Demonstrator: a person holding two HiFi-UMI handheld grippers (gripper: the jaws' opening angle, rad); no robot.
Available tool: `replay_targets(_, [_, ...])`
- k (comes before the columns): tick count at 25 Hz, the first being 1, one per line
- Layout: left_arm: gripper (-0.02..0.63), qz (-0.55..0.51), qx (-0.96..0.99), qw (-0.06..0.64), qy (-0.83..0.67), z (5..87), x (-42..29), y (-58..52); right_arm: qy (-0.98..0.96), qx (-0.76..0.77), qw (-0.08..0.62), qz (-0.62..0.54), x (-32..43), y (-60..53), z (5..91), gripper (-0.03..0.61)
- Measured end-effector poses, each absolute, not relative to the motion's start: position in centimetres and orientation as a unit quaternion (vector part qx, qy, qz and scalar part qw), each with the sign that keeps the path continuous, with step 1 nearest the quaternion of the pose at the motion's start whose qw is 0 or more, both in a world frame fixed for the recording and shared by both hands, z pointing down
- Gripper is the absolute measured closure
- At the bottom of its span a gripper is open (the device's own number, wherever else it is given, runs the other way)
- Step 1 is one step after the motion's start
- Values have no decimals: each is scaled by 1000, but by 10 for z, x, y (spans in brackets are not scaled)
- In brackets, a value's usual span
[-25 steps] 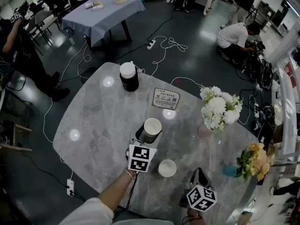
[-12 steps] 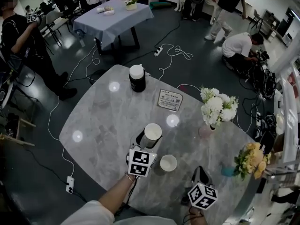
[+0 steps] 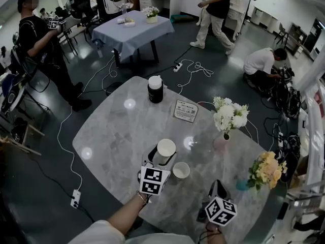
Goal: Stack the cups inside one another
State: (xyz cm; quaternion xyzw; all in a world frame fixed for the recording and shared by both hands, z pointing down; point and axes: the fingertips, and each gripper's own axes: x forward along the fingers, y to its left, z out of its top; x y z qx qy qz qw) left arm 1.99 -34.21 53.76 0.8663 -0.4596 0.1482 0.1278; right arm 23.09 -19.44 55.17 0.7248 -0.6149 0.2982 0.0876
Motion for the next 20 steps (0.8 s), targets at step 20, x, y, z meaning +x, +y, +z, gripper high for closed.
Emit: replay_targets(20, [295, 123, 877, 113, -452, 500, 54, -280, -625, 724, 57, 288, 248, -145, 523, 572])
